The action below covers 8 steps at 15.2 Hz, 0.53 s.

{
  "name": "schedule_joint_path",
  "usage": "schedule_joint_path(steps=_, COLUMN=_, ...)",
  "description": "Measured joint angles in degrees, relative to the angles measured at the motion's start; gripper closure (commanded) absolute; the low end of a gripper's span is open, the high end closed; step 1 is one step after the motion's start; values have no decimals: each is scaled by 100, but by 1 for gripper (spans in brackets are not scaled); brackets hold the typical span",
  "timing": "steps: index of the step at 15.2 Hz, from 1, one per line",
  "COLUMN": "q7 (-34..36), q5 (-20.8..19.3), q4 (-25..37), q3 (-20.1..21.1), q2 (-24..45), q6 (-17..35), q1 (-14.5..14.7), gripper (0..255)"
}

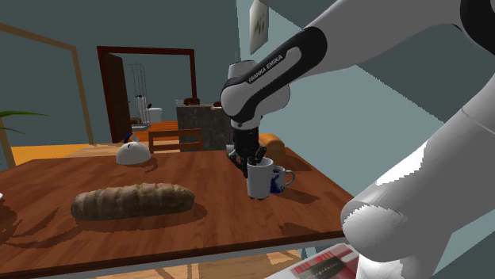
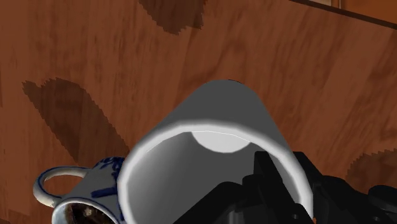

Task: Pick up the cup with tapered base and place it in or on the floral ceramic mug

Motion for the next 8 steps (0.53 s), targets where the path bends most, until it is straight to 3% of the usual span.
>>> schedule_joint_path(steps=8, q7=-88, q5=13, q4=472, q3=-91, q2=-204, q6=-670, q1=12, gripper=255)
